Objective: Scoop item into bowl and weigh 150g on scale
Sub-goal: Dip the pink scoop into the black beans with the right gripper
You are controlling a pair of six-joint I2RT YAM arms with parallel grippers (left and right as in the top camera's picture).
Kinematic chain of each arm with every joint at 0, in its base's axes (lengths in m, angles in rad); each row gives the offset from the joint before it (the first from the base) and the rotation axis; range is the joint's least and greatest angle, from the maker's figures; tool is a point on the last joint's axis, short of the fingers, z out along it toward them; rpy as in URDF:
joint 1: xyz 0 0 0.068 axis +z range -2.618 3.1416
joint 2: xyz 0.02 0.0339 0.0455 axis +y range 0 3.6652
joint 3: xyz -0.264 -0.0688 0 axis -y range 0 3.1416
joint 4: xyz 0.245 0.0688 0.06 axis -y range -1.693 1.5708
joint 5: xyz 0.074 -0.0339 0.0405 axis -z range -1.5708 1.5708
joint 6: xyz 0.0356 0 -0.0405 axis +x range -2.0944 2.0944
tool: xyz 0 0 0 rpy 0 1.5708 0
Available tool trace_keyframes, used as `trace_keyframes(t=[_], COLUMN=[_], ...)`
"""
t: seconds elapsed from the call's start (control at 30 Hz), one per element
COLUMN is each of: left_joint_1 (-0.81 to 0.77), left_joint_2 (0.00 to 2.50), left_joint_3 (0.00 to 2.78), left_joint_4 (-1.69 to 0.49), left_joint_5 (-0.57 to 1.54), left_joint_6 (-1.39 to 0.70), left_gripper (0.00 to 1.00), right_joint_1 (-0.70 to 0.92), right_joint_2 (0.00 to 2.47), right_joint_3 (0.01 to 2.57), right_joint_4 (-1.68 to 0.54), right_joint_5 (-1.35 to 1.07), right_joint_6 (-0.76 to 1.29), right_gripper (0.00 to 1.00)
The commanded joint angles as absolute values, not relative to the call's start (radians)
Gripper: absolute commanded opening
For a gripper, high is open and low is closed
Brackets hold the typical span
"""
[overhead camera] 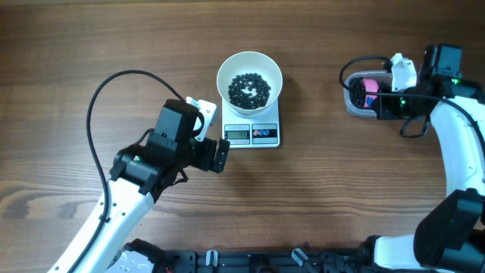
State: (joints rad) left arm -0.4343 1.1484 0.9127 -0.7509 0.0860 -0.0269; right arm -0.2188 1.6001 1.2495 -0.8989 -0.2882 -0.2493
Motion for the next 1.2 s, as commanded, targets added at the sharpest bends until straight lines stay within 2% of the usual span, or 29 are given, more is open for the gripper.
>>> trace_keyframes(t=[0.0,0.3,0.57,1.17], left_joint_1=[-0.43,-0.43,-0.43,-0.43], left_joint_2=[1.152,1.152,1.152,1.152], left_joint_3=[0.903,0.903,0.903,0.903], left_joint_4=[-0.748,-0.748,-0.748,-0.748], left_joint_5=[0.077,0.077,0.077,0.077], left_joint_6=[-0.014,-0.014,-0.015,-0.014], left_gripper=[1.0,1.0,1.0,1.0], right_joint_1=[-0.211,-0.247,-0.341,-0.431], right_joint_2=[1.615,1.615,1.617,1.699], right_joint_3=[1.232,1.232,1.232,1.228], right_joint_4=[-0.907,-0.909,-0.912,-0.92], right_joint_5=[-0.418,-0.422,-0.534,-0.688], right_joint_6=[-0.261,-0.205,-0.207,-0.209], right_gripper=[0.04,0.04,0.04,0.04])
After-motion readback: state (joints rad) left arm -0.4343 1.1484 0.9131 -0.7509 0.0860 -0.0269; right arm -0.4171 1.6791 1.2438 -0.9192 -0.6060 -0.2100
